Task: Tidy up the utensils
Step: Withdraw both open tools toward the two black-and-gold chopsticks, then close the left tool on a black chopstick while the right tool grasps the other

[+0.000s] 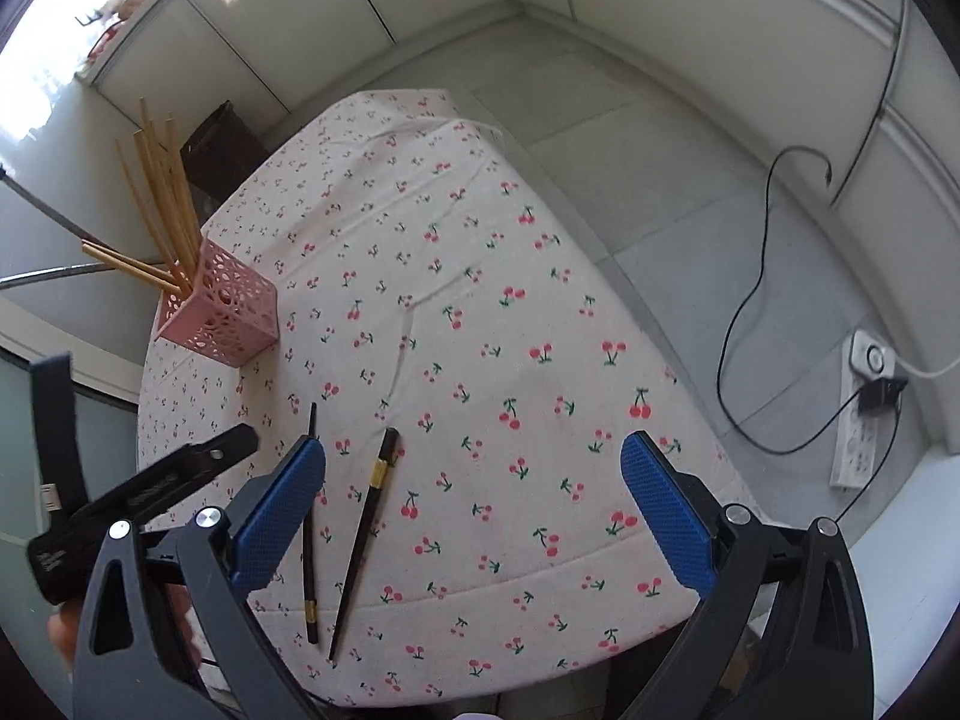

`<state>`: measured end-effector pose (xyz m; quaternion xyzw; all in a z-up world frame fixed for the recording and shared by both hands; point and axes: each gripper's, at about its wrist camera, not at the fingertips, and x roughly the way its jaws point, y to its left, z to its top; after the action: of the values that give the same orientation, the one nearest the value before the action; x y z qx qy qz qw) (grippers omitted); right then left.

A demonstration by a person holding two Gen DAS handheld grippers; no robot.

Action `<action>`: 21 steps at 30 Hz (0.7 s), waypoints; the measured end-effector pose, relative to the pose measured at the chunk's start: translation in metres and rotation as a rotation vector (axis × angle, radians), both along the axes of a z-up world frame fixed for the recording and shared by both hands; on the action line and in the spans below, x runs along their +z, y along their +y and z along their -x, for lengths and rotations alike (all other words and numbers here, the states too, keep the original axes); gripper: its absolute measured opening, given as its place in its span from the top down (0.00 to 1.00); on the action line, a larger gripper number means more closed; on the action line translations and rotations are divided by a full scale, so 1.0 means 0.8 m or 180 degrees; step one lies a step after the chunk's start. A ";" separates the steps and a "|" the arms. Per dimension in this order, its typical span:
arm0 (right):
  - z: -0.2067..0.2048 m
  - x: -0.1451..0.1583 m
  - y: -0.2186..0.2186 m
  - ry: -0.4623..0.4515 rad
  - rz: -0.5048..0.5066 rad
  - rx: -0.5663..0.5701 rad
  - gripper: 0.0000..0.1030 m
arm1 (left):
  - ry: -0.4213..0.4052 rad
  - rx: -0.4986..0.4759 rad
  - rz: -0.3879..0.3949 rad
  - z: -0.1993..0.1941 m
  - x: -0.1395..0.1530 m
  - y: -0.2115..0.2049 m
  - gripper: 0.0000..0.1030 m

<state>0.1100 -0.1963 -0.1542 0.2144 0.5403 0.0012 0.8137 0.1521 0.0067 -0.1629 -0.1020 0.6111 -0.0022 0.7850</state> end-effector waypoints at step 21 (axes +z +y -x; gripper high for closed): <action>-0.011 -0.035 0.015 0.0352 0.0008 0.0084 0.07 | -0.0090 -0.0429 -0.0230 -0.010 -0.049 -0.030 0.97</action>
<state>0.1186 -0.1846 -0.1825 0.2060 0.5872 -0.0006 0.7828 0.1599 -0.0171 -0.2023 -0.0321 0.6051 -0.0344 0.7947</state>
